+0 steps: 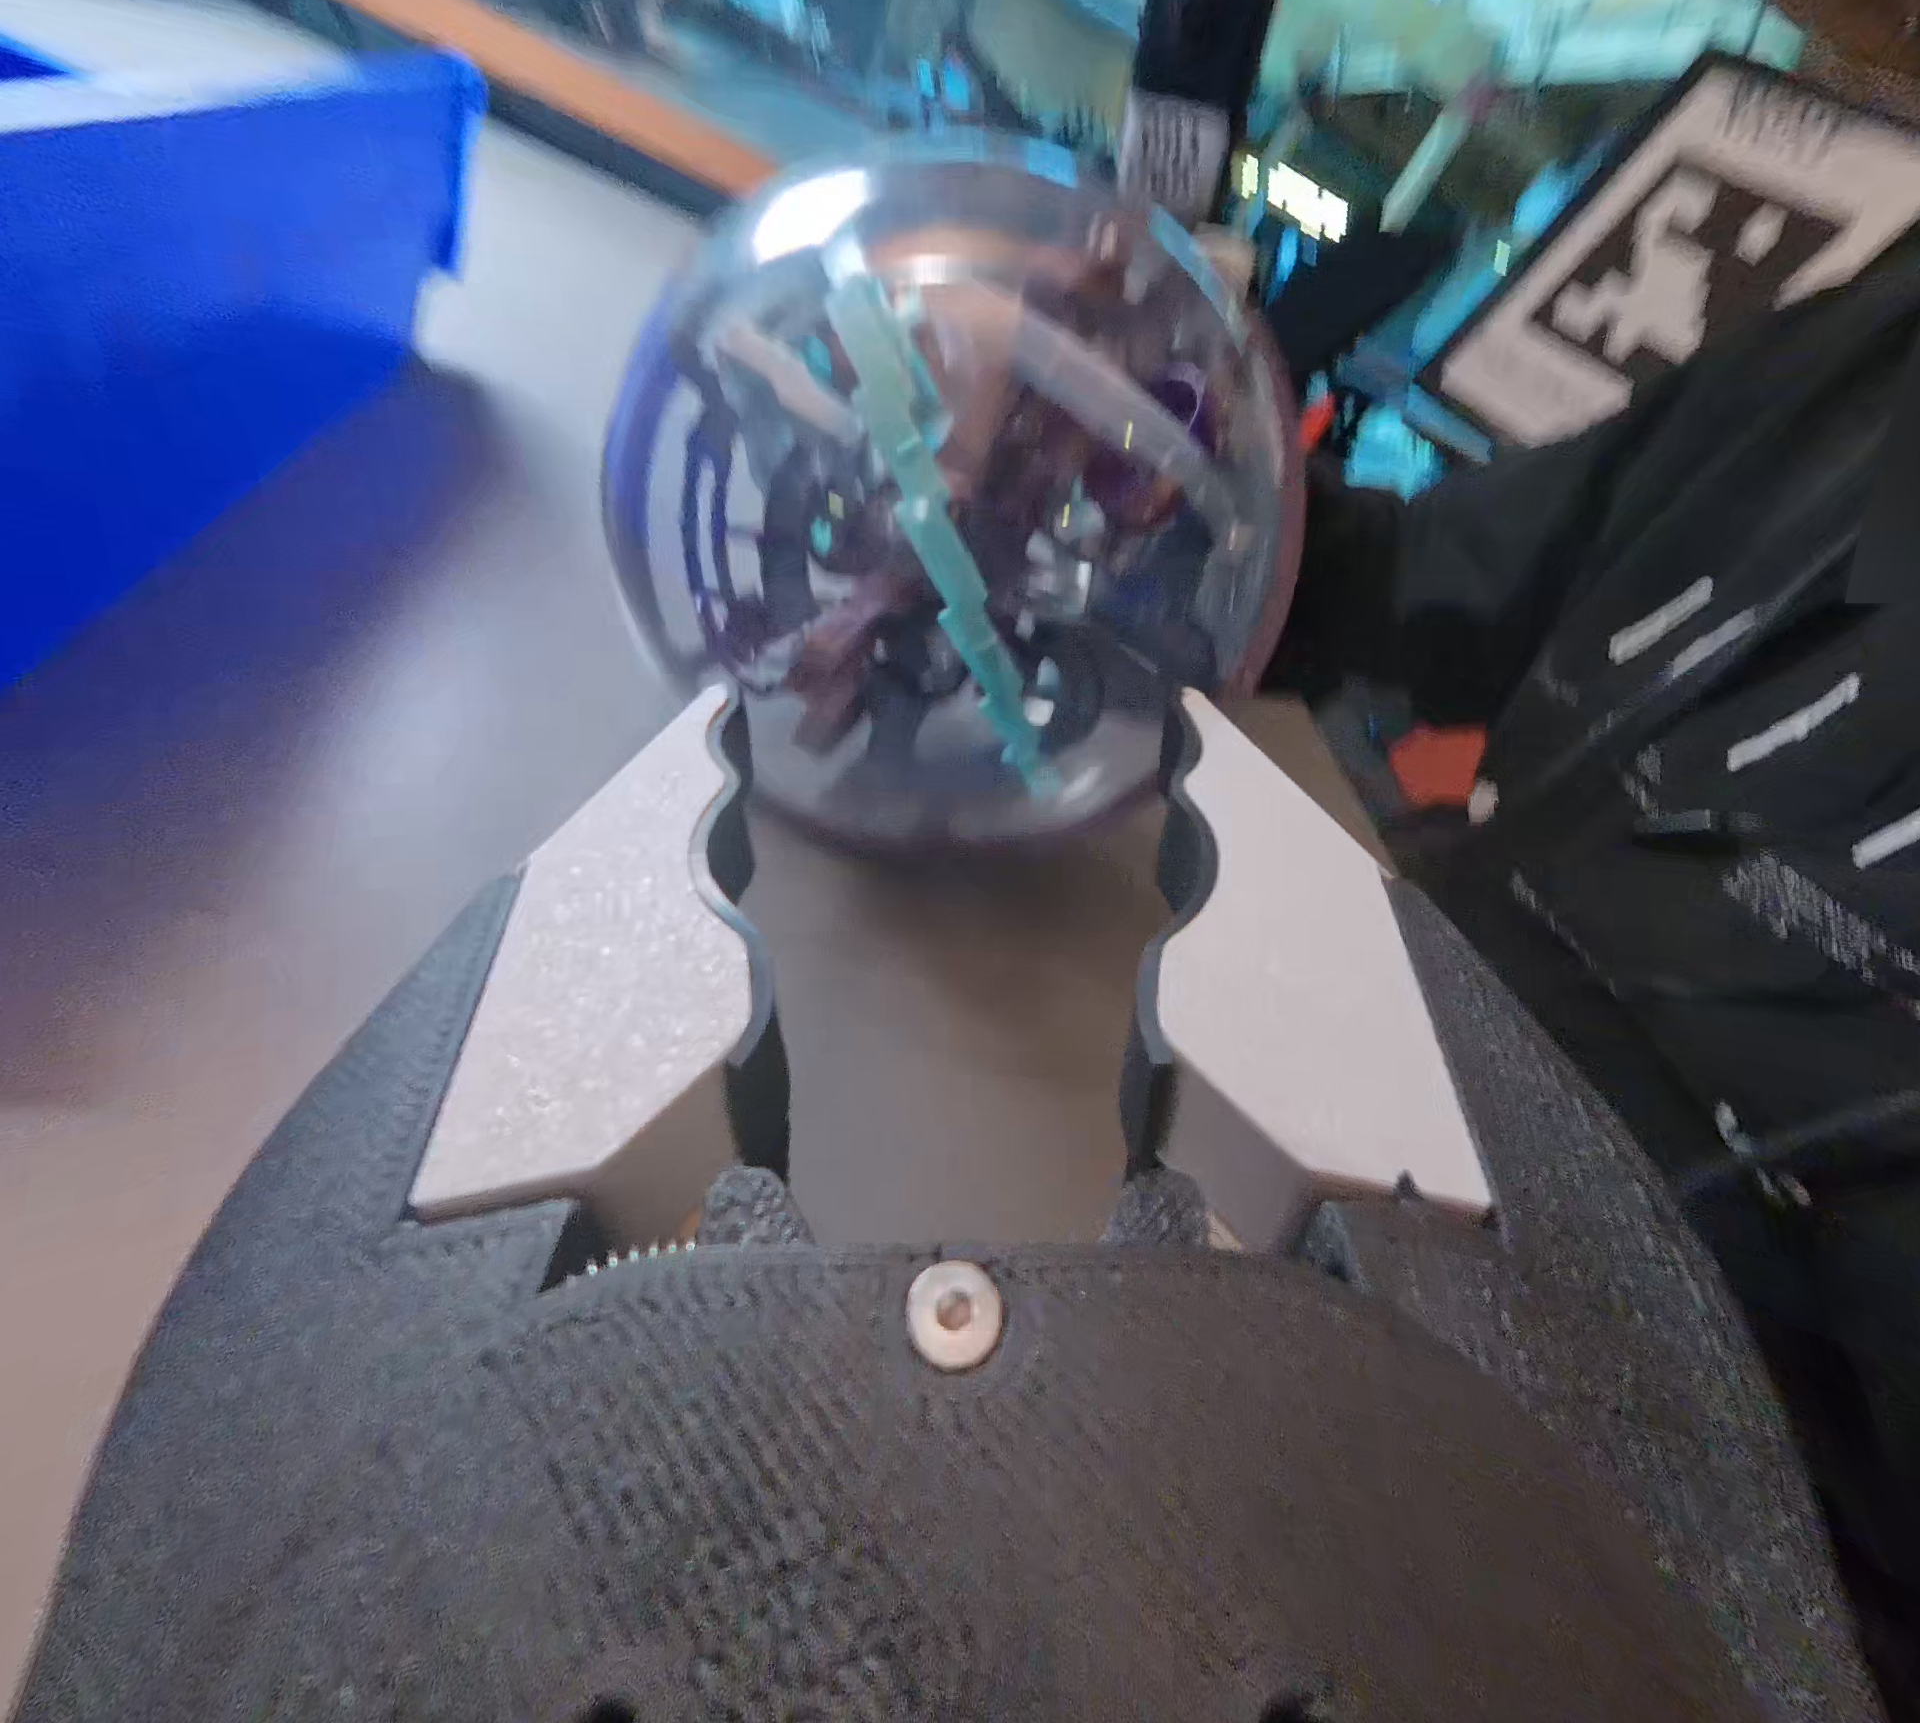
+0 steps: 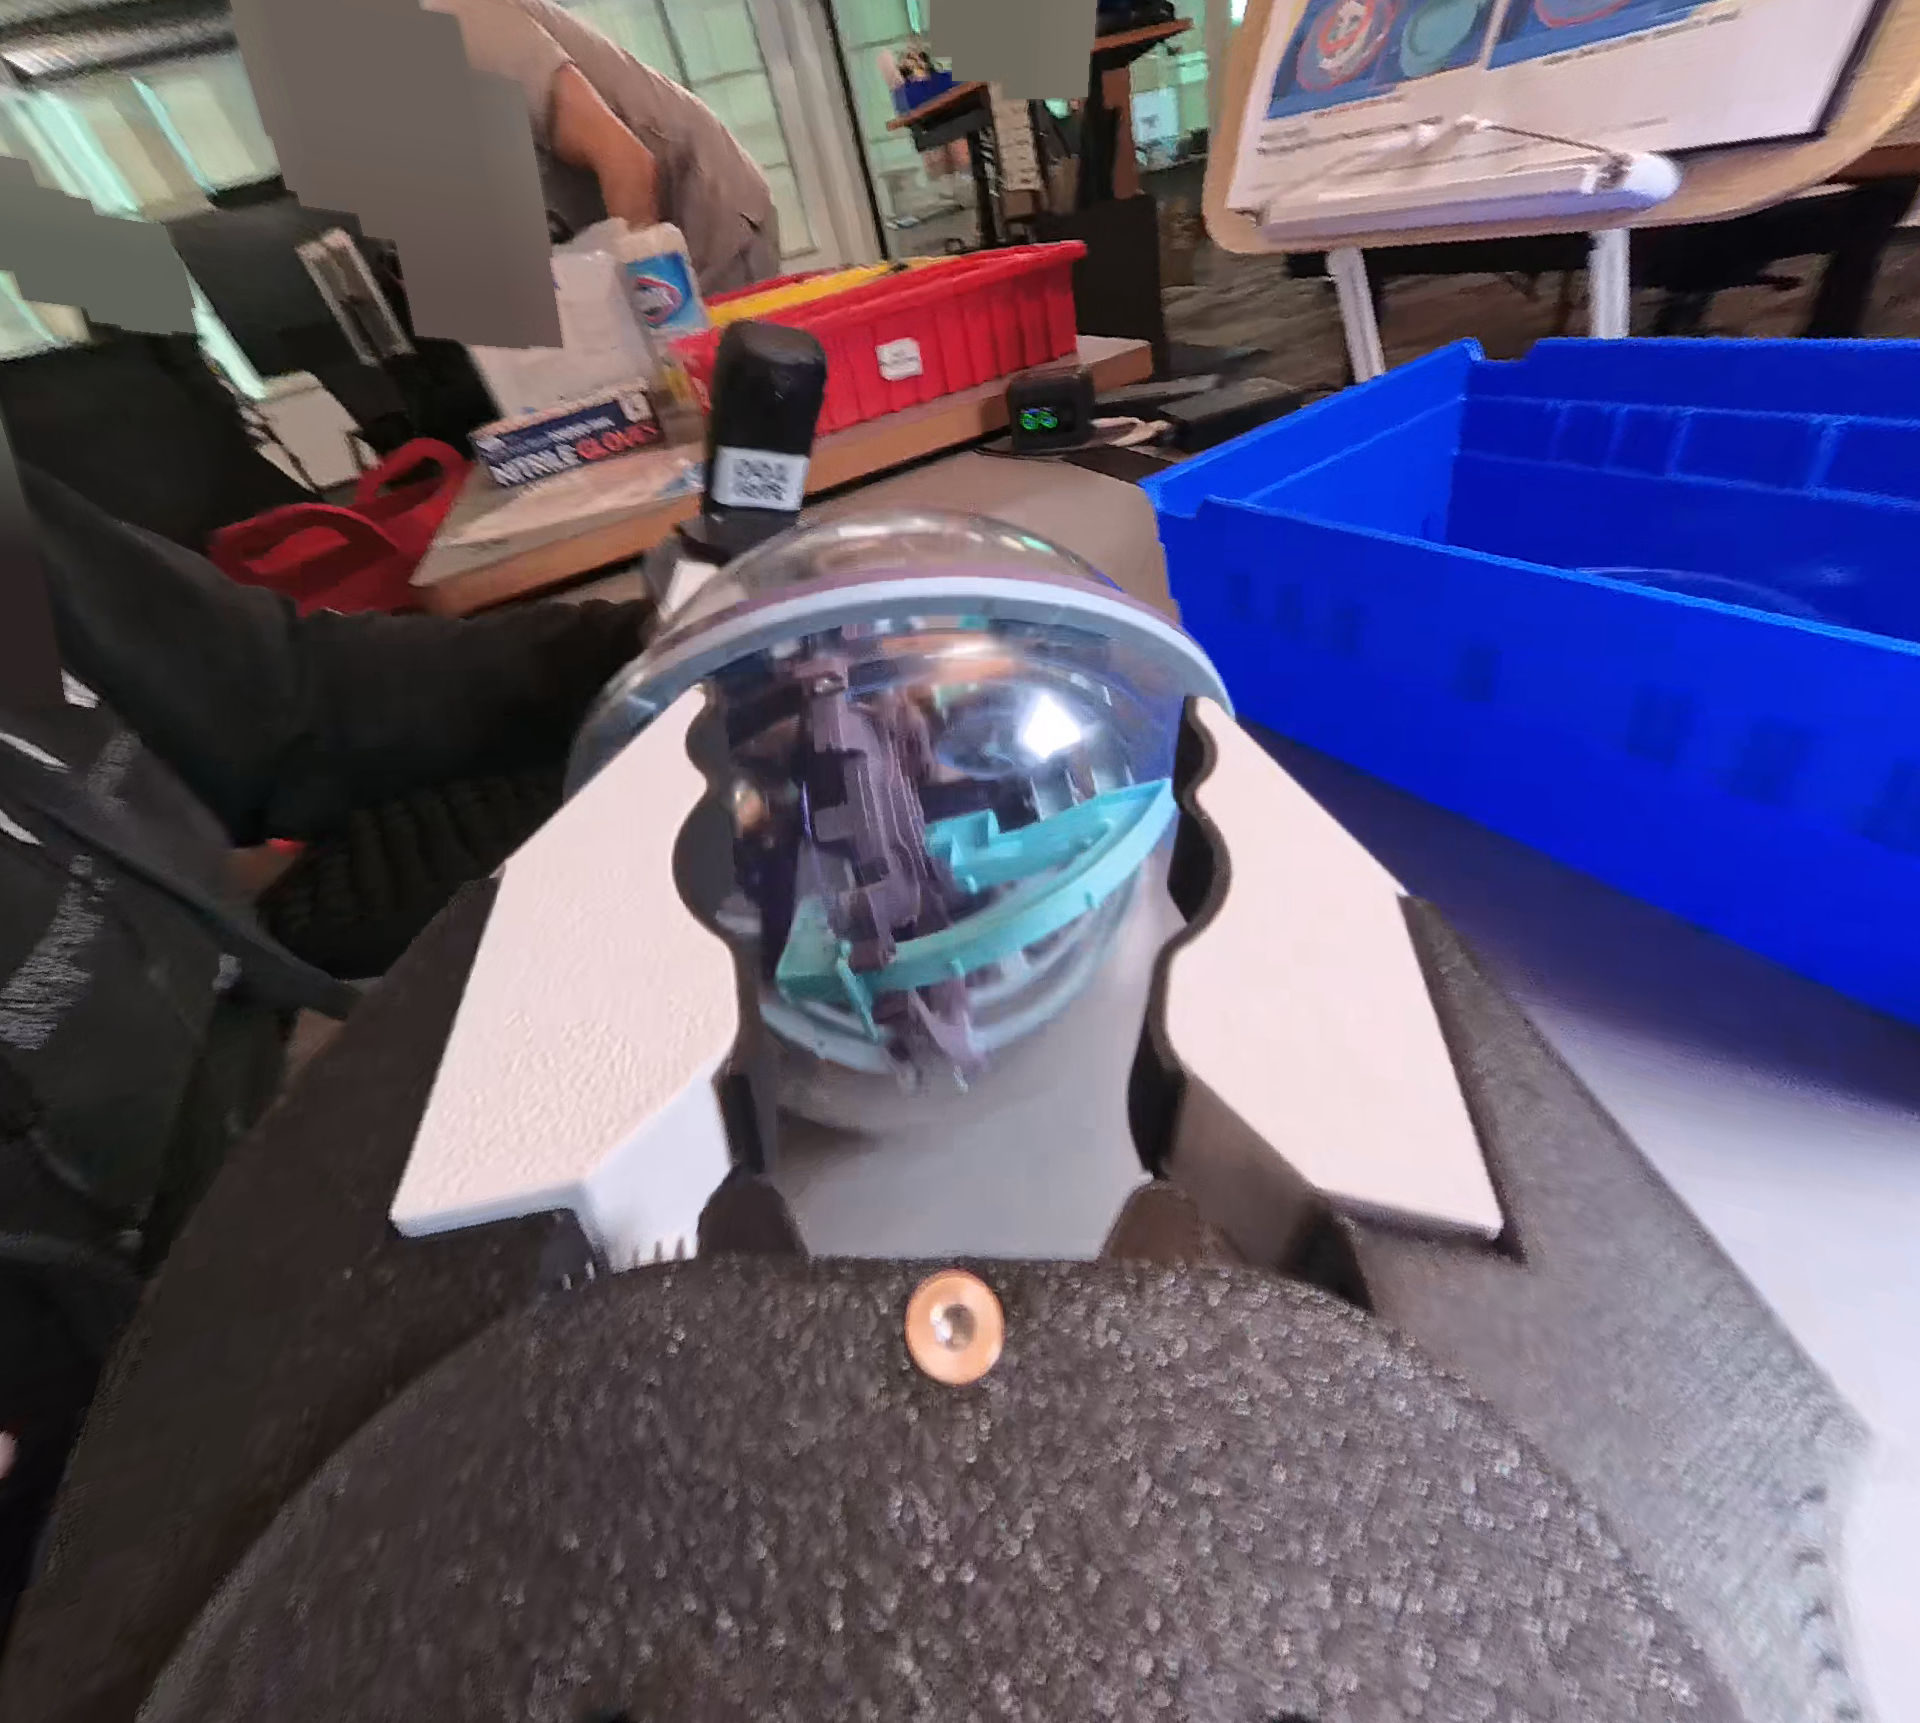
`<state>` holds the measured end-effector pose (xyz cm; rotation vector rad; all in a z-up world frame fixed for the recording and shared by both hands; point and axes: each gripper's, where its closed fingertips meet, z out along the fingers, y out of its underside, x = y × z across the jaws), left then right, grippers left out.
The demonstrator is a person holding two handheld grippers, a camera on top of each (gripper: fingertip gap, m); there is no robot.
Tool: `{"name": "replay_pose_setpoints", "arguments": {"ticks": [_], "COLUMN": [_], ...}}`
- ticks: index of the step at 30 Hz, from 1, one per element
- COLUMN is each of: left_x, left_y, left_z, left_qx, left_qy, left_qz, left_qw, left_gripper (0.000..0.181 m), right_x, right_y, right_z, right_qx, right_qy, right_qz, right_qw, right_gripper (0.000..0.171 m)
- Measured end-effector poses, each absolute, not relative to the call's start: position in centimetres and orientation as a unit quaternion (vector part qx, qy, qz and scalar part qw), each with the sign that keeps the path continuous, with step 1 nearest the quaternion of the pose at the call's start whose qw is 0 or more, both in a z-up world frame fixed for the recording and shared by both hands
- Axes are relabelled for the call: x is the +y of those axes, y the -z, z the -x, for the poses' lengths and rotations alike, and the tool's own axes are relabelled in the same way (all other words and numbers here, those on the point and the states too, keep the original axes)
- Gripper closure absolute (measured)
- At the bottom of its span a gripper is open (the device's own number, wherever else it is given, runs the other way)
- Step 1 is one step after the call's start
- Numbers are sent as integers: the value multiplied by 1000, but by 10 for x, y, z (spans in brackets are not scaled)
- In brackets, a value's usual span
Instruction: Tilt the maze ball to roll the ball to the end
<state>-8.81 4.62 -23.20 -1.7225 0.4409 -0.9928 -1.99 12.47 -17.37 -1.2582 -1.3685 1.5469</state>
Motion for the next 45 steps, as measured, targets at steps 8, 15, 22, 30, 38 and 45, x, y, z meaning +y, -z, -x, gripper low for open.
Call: {"name": "replay_pose_setpoints", "arguments": {"ticks": [8,15,22,30,38,45], "left_x": [42,66,30,41,40,41], "left_y": [243,240,256,210,218,233], "left_z": [80,68,51,58,52,55], "left_qx": [298,270,303,321,302,295], "left_qy": [301,306,357,314,337,331], "left_qz": [752,740,759,716,708,721], "left_qw": [505,534,453,534,543,532], "left_gripper": [61,37,66,43,37,41], "right_x": [109,107,93,74,75,85], "right_y": [175,167,154,154,155,151], "right_z": [23,37,33,44,51,15], "right_qx": [-561,-560,-581,-634,-614,-642], "right_qy": [-598,-592,-625,-631,-634,-588], "right_qz": [462,456,427,393,407,408], "right_qw": [337,357,299,214,236,276], "right_gripper": [92,89,88,90,87,78]}}
